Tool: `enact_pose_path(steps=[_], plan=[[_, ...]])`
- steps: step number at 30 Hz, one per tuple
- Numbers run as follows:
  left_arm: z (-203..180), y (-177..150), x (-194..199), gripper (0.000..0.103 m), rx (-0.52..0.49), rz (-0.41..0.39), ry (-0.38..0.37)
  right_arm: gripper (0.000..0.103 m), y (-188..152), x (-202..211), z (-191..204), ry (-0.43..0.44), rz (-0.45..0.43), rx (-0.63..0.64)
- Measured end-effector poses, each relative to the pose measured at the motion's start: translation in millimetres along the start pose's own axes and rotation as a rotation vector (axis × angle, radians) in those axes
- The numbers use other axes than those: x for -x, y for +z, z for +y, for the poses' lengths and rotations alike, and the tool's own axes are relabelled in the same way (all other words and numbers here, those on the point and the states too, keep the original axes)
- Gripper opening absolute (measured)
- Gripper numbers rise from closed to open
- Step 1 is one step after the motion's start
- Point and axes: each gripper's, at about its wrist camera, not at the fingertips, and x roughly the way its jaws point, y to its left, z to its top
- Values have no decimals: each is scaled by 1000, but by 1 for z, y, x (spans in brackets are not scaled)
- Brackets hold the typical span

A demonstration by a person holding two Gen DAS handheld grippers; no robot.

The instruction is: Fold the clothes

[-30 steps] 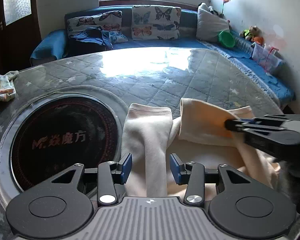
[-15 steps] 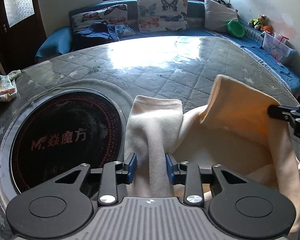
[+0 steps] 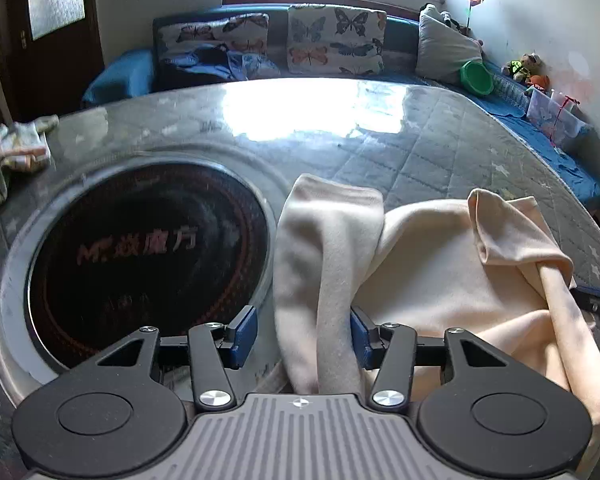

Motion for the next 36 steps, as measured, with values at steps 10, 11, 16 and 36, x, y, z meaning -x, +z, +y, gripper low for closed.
enact_pose_path(steps=[10,11,16,36], plan=[[19,5,-1,13,26,-26,22,14,7,-17,35,31,-2,50],[26,6,-2,13,36,-28,35,14,10,-21,41,39,-1,59],[69,15,-4,13,111,-37,126,14,29,-45,83,92,4,127],[179,11,34,28,242,-94,262,33,95,-89,220,254,-41,420]])
